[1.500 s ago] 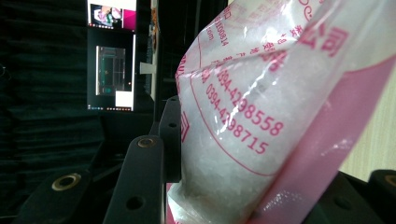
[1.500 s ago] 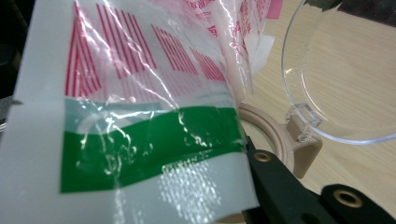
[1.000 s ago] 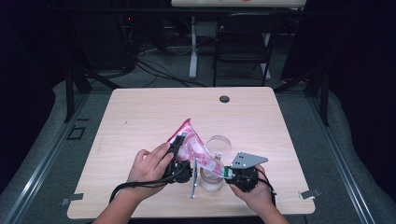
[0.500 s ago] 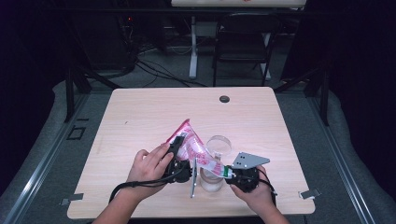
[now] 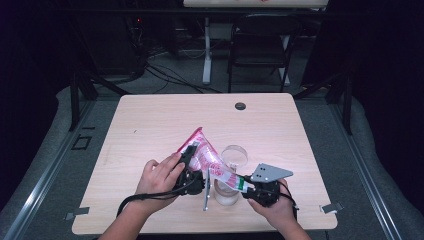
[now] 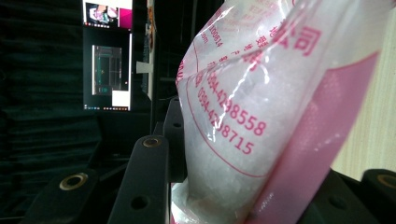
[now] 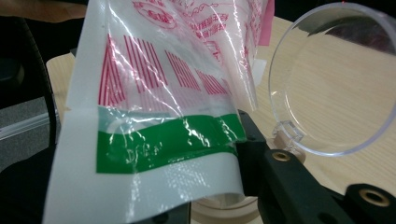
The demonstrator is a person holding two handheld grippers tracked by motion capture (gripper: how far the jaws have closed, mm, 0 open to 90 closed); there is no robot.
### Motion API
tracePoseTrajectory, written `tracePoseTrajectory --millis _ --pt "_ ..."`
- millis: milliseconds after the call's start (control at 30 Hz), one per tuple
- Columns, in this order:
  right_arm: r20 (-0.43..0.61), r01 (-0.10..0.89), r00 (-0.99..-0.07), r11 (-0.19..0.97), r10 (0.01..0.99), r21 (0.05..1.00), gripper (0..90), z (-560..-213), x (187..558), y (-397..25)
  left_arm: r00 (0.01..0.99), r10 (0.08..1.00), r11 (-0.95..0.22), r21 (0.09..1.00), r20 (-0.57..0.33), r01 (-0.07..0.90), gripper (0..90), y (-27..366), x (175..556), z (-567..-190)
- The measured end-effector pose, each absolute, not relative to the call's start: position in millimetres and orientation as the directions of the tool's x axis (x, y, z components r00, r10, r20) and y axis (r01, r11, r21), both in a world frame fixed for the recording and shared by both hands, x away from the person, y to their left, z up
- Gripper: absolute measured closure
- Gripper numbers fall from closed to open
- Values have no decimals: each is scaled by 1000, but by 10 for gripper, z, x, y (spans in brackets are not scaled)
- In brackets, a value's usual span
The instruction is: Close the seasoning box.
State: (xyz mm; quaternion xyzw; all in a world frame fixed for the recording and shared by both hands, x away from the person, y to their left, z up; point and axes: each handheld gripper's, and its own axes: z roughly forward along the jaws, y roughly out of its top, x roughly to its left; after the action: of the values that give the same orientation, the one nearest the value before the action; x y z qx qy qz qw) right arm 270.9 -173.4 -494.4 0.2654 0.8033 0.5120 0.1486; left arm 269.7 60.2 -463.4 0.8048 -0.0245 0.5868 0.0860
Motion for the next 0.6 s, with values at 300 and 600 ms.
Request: tracePoseTrajectory --millis 300,600 --pt "30 275 -811 335 584 901 891 -4934 2704 -1748 307 55 -985 103 950 -141 689 598 2696 -4644" --pt "32 280 -812 341 583 897 900 -4946 2719 -1759 300 53 -985 100 952 -142 689 579 2692 -4640"
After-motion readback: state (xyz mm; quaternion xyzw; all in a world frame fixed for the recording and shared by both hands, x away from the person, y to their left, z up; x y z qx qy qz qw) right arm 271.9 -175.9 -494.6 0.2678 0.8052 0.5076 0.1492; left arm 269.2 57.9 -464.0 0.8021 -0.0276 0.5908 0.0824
